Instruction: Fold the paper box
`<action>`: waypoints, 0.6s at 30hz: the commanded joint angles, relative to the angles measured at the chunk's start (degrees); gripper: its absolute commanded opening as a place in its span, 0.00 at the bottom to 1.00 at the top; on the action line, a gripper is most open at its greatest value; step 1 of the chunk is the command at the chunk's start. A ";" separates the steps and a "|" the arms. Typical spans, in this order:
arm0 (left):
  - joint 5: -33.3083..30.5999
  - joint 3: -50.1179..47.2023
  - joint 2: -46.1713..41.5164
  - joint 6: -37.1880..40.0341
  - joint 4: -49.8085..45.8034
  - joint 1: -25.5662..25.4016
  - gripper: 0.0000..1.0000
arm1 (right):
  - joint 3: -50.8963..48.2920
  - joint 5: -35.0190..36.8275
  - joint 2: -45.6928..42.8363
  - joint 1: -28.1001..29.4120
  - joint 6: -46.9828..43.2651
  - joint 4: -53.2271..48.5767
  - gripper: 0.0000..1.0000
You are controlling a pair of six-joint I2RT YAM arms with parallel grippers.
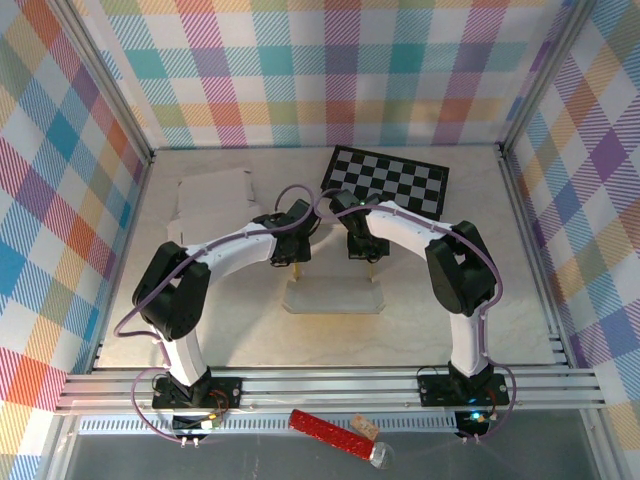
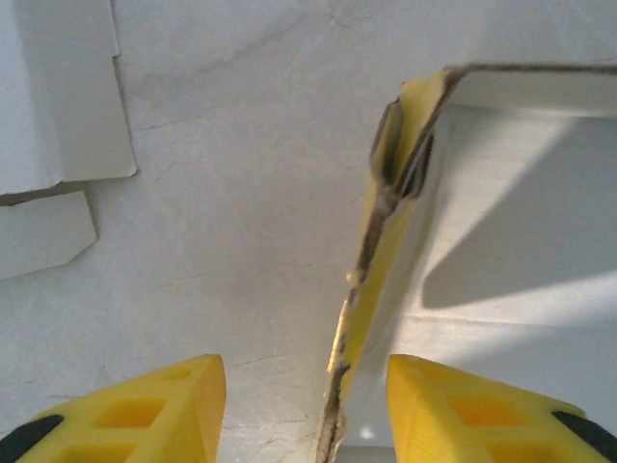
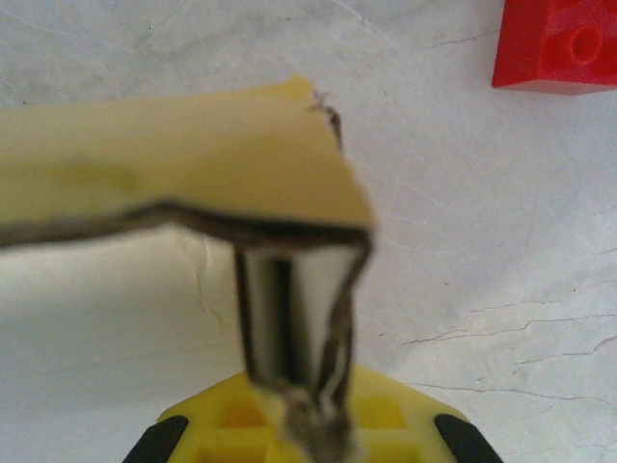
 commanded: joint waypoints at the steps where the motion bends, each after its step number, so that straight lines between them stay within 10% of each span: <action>1: 1.12 2.44 1.99 2.50 0.61 -0.32 0.41 | 0.87 0.10 1.55 0.11 -0.70 -1.41 0.00; 9: -0.30 3.53 4.72 3.29 0.53 -0.58 0.00 | 1.78 -0.17 1.84 0.16 -0.70 -1.73 0.00; 15: -0.82 2.16 2.46 1.98 1.92 -1.02 0.02 | 1.99 0.49 2.34 0.13 -0.42 -2.02 0.00; 18: 0.06 2.32 1.49 1.46 1.39 -1.02 0.31 | 1.78 1.30 2.59 0.06 -0.43 -2.13 0.00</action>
